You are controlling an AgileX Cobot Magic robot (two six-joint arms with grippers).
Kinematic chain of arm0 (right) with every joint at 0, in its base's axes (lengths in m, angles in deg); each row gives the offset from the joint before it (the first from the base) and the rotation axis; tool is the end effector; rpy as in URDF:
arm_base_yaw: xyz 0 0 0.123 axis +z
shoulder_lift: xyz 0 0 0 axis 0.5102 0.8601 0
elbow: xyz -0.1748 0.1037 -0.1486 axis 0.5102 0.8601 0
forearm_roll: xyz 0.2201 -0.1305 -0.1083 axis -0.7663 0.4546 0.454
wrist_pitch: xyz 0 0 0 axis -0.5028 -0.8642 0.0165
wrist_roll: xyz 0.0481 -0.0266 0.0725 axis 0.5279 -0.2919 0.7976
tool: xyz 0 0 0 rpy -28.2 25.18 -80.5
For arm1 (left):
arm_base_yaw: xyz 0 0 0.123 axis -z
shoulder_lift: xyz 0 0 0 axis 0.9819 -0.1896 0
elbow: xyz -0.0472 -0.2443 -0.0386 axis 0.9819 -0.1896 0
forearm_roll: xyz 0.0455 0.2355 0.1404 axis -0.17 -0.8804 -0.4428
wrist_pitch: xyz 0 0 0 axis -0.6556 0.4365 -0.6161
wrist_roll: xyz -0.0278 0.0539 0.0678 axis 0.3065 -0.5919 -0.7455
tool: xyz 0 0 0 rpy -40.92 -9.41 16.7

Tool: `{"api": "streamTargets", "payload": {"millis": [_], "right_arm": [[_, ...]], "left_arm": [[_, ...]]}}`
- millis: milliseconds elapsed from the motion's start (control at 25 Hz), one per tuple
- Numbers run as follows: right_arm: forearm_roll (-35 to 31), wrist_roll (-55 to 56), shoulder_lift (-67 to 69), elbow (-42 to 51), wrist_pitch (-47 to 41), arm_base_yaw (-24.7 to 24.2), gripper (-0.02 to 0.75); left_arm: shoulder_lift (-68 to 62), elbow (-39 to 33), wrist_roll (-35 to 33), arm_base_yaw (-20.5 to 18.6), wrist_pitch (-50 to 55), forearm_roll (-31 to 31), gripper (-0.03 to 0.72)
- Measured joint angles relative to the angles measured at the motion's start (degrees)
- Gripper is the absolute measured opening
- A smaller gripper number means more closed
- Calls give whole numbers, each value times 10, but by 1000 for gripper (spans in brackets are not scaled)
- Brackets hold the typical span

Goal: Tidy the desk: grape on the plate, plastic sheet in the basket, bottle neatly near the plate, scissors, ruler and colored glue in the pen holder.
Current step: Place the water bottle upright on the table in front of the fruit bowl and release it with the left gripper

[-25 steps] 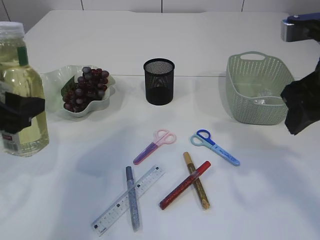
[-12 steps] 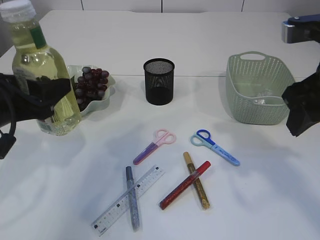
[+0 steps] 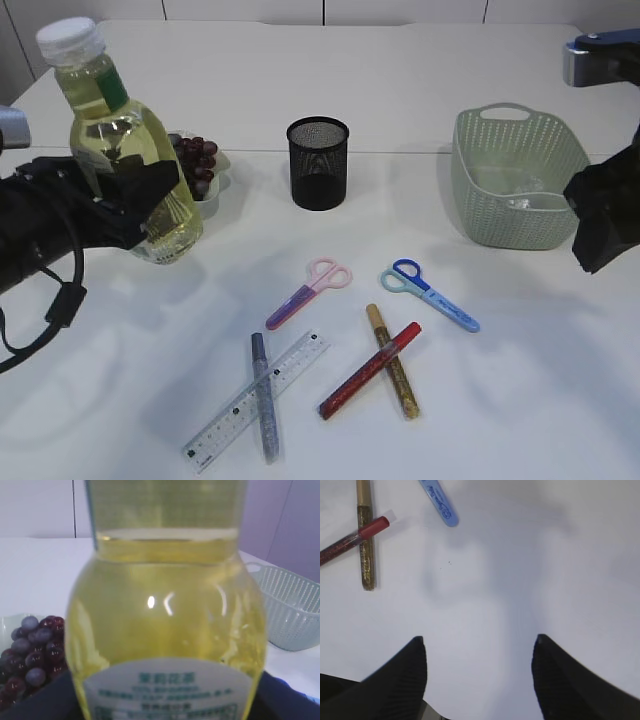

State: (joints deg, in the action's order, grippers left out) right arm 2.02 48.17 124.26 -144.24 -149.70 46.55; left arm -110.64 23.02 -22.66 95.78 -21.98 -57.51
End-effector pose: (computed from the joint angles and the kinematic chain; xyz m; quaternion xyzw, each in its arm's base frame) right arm 0.2800 0.0749 0.2718 -0.1039 0.9876 -0.0053 0.1177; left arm 0.2729 -0.1018 0.1306 0.1356 0.7132 -0.2126 0.6540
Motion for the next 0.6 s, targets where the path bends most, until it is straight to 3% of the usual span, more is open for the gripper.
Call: {"api": "streamTargets", "payload": {"millis": [280,600], "right_arm": [[0,0,0,0,0,0,512],[8,0,0,0,1,0,512]], "left_arm": [[-81,0,-48,0,-16,2,441],[-139,7,-114,0,-19,58,441]]}}
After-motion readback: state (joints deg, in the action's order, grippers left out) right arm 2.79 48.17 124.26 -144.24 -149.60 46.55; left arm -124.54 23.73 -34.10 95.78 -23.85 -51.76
